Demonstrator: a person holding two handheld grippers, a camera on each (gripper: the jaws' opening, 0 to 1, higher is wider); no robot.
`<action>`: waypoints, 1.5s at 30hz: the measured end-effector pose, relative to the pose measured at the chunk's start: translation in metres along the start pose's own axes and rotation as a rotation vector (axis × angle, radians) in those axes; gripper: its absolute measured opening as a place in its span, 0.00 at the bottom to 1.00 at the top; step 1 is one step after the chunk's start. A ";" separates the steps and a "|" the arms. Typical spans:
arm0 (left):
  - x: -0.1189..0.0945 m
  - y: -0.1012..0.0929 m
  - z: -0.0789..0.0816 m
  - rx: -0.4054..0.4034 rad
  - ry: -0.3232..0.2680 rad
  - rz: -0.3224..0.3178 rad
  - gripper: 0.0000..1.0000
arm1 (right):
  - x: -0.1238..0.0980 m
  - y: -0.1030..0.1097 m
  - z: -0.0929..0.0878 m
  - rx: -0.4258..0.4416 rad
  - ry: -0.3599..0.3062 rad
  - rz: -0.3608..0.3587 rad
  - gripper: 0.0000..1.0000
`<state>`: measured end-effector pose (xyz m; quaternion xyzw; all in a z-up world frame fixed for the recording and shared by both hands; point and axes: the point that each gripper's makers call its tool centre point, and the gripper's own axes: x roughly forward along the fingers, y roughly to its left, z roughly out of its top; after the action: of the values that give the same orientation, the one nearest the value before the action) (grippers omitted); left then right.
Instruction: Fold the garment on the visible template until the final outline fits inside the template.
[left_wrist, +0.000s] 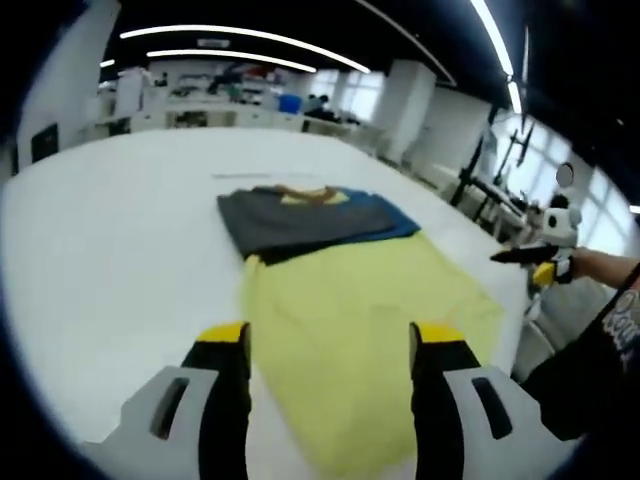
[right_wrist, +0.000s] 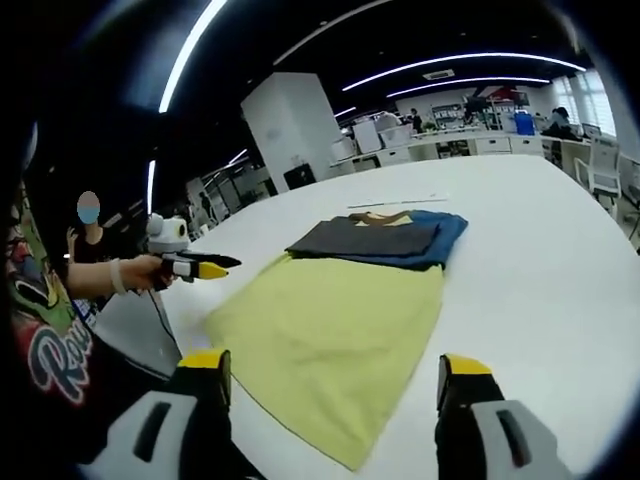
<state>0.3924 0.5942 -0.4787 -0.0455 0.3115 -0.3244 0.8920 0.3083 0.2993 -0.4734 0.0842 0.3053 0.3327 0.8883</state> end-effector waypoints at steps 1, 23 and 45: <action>-0.003 -0.001 -0.003 -0.003 0.010 -0.003 0.52 | 0.000 0.000 -0.004 -0.001 0.010 0.000 0.82; -0.046 -0.005 -0.085 -0.207 0.233 -0.016 0.43 | -0.016 -0.002 -0.066 0.165 0.110 -0.028 0.40; -0.046 -0.012 -0.095 -0.300 0.261 -0.051 0.27 | -0.012 -0.008 -0.074 0.296 0.096 -0.041 0.15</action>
<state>0.3031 0.6245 -0.5272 -0.1435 0.4683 -0.2998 0.8187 0.2614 0.2818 -0.5291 0.1918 0.3949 0.2695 0.8571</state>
